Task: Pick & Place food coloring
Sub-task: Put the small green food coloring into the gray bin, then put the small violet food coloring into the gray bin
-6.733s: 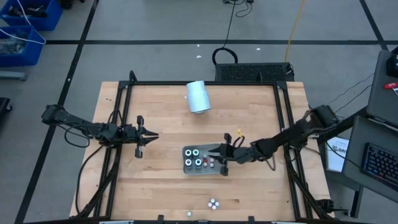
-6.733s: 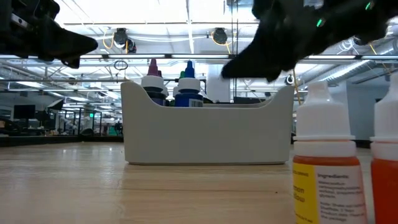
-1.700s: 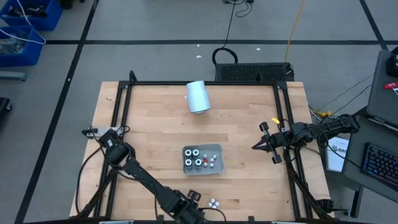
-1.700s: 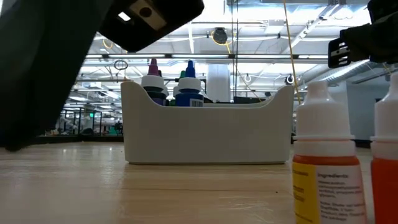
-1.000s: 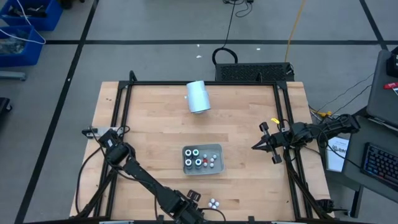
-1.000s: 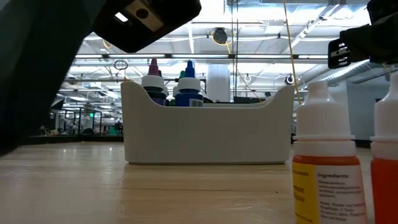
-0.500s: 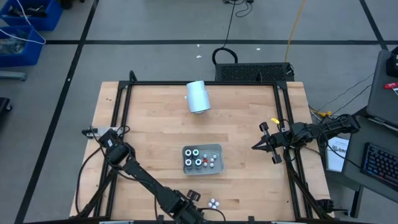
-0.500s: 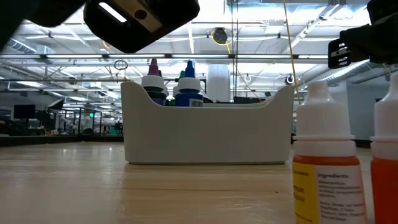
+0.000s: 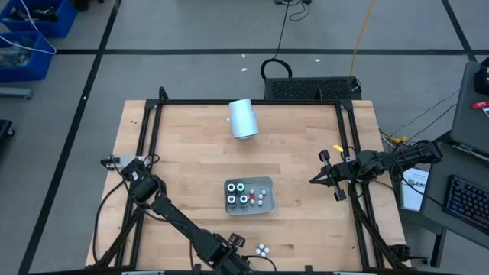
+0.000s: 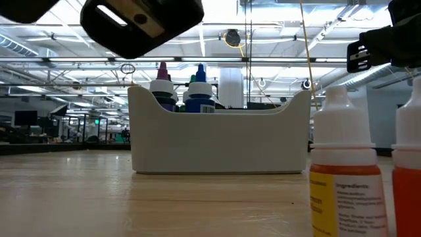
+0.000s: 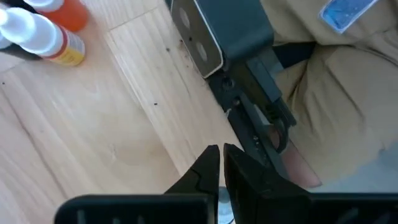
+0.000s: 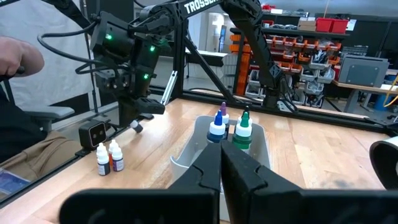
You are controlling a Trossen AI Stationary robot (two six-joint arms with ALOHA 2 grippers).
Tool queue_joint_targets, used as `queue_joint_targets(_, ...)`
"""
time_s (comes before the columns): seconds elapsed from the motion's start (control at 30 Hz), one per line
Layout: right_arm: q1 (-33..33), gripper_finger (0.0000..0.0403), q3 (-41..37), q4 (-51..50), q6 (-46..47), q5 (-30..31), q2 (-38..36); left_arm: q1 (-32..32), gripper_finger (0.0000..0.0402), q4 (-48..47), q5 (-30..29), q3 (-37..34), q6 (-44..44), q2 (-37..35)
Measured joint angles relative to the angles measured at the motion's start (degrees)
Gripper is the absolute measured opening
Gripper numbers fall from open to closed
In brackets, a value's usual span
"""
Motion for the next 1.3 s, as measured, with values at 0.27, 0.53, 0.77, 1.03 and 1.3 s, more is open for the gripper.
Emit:
queue_joint_targets(0.27, 0.00, 0.0000, 0.00, -0.02, 0.00, 0.00, 0.00, -0.12, 0.0020, 1.53, -3.21, 0.00, 2.96, -0.44)
queue_joint_targets(0.53, 0.00, 0.0000, 0.00, -0.02, 0.00, -0.01, 0.01, -0.54, 0.0004, 1.94, -14.65, 0.00, 8.61, -6.70)
queue_joint_targets(0.77, 0.00, 0.0000, 0.00, -0.04, 0.41, -0.01, 0.02, 0.94, 0.0004, 3.39, -20.72, 0.21, 11.72, -13.24)
queue_joint_targets(1.03, 0.00, 0.0000, 0.00, -0.66, 0.42, -0.01, 0.02, 2.03, 0.0031, 4.85, -14.04, -4.79, 5.31, -13.09)
queue_joint_targets(1.3, 0.02, 0.0000, 0.00, 0.30, 0.44, -0.01, 0.31, 2.32, 0.0088, 19.27, -11.58, -17.16, 3.52, -12.84)
